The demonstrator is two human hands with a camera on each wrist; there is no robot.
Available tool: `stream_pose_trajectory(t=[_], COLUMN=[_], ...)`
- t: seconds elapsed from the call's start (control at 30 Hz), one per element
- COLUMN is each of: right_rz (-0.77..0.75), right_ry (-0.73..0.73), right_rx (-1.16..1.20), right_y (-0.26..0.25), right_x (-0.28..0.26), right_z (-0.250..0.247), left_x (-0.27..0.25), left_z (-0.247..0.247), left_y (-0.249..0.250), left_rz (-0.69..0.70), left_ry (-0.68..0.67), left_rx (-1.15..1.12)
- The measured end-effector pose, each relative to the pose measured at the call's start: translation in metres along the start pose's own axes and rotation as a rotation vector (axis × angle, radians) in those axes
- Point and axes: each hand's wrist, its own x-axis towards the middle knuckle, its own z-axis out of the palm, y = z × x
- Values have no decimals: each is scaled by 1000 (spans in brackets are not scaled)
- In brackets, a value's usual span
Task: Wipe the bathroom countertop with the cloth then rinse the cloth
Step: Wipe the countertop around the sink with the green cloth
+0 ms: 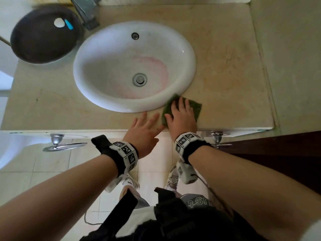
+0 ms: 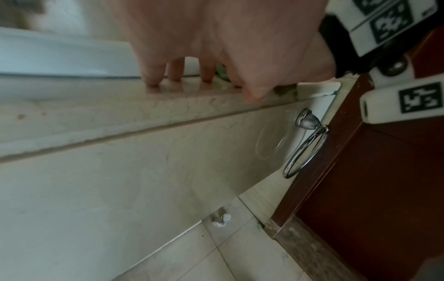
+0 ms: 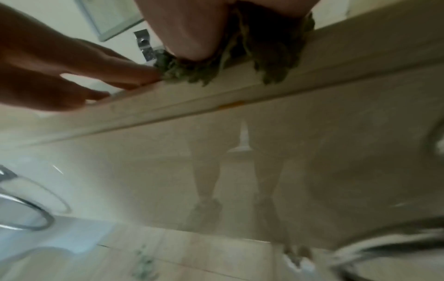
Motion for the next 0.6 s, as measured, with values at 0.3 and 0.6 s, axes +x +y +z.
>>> stream_pose_trajectory(t=[0.3,0.6], right_rz=[207,154], right_ry=[6,-18], right_rx=[-45,32], right_y=[72,-37], right_x=[11,-6], right_z=[-26,6], left_x=[-4,-17], left_z=[-3,-18], left_y=[-5,-38], left_rz=[38,171], left_ry=[-8,24], left_rx=[-20,-91])
